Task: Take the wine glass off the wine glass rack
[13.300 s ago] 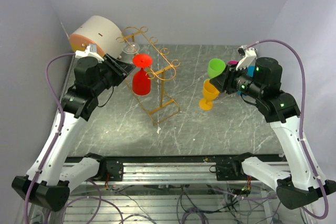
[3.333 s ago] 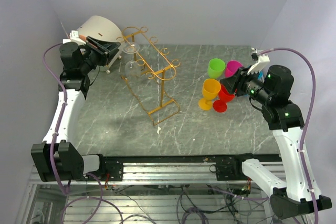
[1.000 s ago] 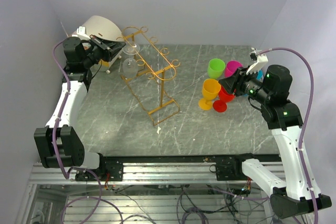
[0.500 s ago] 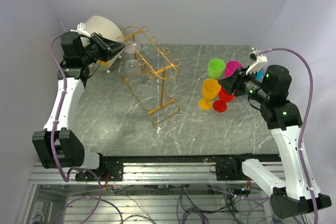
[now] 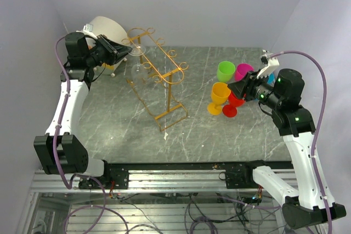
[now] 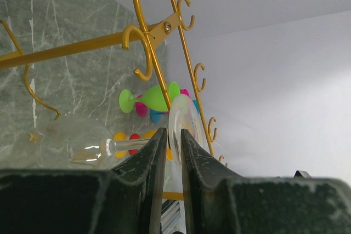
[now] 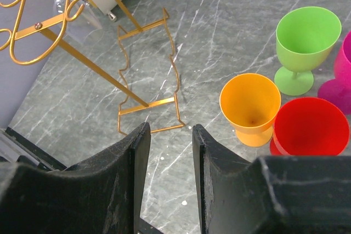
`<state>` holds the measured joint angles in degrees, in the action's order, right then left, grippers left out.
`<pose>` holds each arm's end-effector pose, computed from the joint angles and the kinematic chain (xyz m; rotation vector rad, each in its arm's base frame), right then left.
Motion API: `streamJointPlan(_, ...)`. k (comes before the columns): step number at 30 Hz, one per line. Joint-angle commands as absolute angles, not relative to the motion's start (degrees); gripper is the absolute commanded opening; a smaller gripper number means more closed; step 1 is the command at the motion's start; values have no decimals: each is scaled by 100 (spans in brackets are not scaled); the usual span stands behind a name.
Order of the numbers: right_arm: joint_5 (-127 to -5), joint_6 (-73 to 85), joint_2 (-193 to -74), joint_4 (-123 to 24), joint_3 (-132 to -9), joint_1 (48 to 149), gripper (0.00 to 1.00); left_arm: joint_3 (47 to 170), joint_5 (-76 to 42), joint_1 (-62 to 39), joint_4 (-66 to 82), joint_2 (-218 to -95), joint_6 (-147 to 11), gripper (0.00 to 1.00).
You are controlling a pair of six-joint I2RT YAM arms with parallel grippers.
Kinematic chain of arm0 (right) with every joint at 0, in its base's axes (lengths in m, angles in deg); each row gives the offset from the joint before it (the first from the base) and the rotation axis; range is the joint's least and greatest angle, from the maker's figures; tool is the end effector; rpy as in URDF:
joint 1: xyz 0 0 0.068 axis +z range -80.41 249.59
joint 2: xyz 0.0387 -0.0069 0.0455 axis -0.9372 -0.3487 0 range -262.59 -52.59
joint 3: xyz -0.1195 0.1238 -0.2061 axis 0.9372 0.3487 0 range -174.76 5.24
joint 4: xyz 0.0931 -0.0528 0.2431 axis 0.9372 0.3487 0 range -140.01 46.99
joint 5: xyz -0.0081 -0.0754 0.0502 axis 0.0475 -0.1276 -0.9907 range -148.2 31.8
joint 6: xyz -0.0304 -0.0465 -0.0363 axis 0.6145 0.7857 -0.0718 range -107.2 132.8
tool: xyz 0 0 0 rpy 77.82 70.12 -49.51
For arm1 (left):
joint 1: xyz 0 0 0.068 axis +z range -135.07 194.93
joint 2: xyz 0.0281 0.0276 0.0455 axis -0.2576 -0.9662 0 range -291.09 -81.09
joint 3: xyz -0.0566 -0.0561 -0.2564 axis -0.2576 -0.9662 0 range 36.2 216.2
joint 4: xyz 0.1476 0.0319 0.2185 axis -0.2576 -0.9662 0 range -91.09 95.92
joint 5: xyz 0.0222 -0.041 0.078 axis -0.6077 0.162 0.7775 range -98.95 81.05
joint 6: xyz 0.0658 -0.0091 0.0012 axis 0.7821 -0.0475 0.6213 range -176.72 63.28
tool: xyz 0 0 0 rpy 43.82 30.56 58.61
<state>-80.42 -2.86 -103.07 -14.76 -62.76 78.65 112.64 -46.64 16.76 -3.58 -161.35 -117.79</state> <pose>0.1860 0.0498 0.4088 -0.1616 1.9027 0.6580 0.3424 -0.0212 0.3859 -0.5512 1.8794 -1.3002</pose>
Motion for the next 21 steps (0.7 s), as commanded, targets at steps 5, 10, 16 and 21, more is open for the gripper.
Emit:
streamJointPlan(5, -8070, -302, -10204, -1615, -6204, 7838, 37, 11437, -4830, 1601, -269, -16199, -11810, 13)
streamJointPlan(10, -8072, -310, -10193, -1623, -6196, 7838, 37, 11539, -4794, 1600, -397, -16153, -11756, 7)
streamJointPlan(16, -8044, -306, -10188, -1614, -6204, 7835, 37, 11588, -4821, 1598, -412, -16063, -11908, 7)
streamJointPlan(21, -8046, -293, -10204, -1613, -6228, 7838, 37, 11459, -4709, 1598, -212, -15859, -12160, 7)
